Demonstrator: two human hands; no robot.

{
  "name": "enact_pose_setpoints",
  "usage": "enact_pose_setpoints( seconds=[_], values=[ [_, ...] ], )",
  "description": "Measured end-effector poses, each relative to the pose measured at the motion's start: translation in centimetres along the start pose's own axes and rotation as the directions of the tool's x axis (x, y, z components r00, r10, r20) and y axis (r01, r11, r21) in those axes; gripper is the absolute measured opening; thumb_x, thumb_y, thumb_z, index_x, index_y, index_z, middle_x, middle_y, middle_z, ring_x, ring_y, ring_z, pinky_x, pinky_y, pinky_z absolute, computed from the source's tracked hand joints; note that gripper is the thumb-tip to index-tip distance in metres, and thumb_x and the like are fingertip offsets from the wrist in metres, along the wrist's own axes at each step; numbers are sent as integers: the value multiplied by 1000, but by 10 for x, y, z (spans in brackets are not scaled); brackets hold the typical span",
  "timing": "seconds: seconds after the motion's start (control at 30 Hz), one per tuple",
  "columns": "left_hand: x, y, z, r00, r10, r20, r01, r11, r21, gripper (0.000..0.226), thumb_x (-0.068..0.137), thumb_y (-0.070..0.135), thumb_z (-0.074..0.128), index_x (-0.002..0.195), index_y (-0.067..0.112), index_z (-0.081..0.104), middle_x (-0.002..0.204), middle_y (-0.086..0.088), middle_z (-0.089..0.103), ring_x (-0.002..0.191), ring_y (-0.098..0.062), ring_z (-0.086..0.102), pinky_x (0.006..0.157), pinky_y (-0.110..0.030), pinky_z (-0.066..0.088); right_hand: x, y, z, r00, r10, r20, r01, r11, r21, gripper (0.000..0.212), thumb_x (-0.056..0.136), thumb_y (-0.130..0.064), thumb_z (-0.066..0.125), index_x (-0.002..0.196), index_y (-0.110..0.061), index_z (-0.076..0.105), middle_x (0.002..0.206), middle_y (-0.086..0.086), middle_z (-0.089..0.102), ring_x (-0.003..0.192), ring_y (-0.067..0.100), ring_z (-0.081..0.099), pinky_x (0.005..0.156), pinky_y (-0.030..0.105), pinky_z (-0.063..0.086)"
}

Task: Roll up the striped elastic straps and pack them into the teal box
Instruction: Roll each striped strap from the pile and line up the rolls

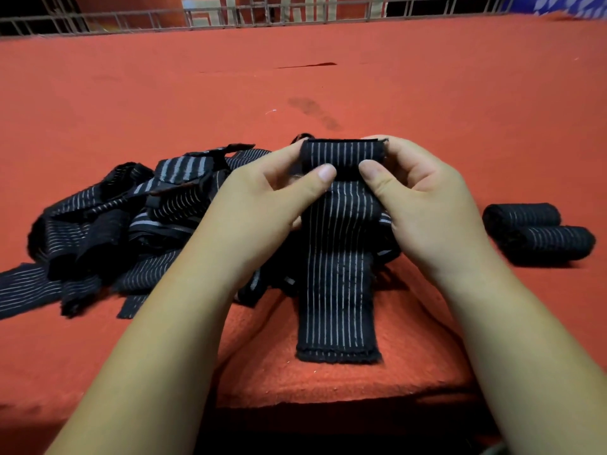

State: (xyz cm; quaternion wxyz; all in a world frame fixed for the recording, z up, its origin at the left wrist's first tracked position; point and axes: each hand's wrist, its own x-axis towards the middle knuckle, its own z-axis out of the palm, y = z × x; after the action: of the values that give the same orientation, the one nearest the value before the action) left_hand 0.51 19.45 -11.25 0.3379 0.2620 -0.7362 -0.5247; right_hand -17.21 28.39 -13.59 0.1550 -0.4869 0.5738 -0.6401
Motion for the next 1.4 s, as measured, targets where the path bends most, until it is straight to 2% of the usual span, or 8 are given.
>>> enact_pose_setpoints(
  seconds=[0.23, 0.4, 0.57, 0.73, 0.87, 1.03, 1.17, 1.4],
  values=[
    [-1, -2, 1, 1000, -8, 25, 9, 1000, -26, 34, 101, 3, 71, 129, 22, 76, 107, -16, 81, 105, -37, 79, 100, -61, 60, 0, 5, 1, 1000, -15, -18, 15, 999, 31, 30, 101, -9, 71, 125, -26, 74, 118, -4, 80, 113, 14, 74, 106, 42, 57],
    [1, -2, -3, 999, 28, -40, -30, 999, -38, 53, 101, 10, 75, 145, 39, 65, 106, -1, 82, 106, -22, 80, 101, -48, 63, -2, 2, 2, 1000, -2, 9, 0, 994, 111, 35, 99, -1, 71, 122, -27, 75, 108, 2, 80, 96, 10, 74, 82, 26, 58],
    [3, -9, 0, 994, 83, -68, -86, 996, -31, 31, 106, 18, 69, 129, 39, 71, 107, -21, 77, 103, -41, 77, 96, -62, 62, -2, 1, 4, 999, 24, 41, -31, 982, 188, 38, 100, 2, 70, 127, -23, 74, 108, 3, 81, 94, 12, 74, 80, 26, 60],
    [2, -9, 1, 989, 110, -99, -117, 991, -71, 28, 105, 6, 66, 123, 26, 70, 105, -24, 75, 90, -31, 76, 85, -57, 62, -3, 1, 3, 996, 43, 83, -55, 987, 149, 42, 100, -14, 74, 137, -33, 71, 98, 16, 75, 83, 16, 66, 73, 31, 56],
    [4, -10, 2, 988, 121, -98, -128, 989, -76, 28, 104, 6, 67, 121, 28, 71, 107, -31, 72, 98, -50, 74, 87, -66, 59, -2, 0, 2, 999, 53, 8, -54, 993, 106, 25, 104, -28, 69, 127, -28, 75, 67, -15, 64, 55, 0, 52, 55, 16, 45],
    [7, -8, 0, 993, 89, -73, -92, 995, -38, 25, 104, 15, 71, 127, 25, 70, 86, -1, 75, 81, -13, 71, 73, -35, 59, -2, -2, 4, 999, 46, -9, -45, 993, 113, 21, 107, -23, 66, 127, -22, 75, 90, -13, 74, 77, 1, 66, 69, 18, 50],
    [7, -8, 0, 991, 42, -126, -43, 999, -11, 30, 97, 46, 75, 122, 28, 73, 103, -15, 80, 97, -39, 78, 90, -65, 62, -2, -3, 4, 999, 49, -12, -46, 986, 161, 25, 106, -16, 68, 127, -27, 73, 99, 1, 77, 84, 14, 72, 72, 31, 58],
    [5, -7, 4, 974, 90, -209, -100, 994, -36, 19, 104, 24, 73, 123, 23, 76, 99, -2, 83, 92, -18, 80, 82, -38, 62, -1, -1, 2, 998, 59, 11, -60, 987, 150, 30, 106, -16, 67, 136, -20, 70, 94, -15, 79, 80, -2, 70, 73, 19, 56]
  ],
)
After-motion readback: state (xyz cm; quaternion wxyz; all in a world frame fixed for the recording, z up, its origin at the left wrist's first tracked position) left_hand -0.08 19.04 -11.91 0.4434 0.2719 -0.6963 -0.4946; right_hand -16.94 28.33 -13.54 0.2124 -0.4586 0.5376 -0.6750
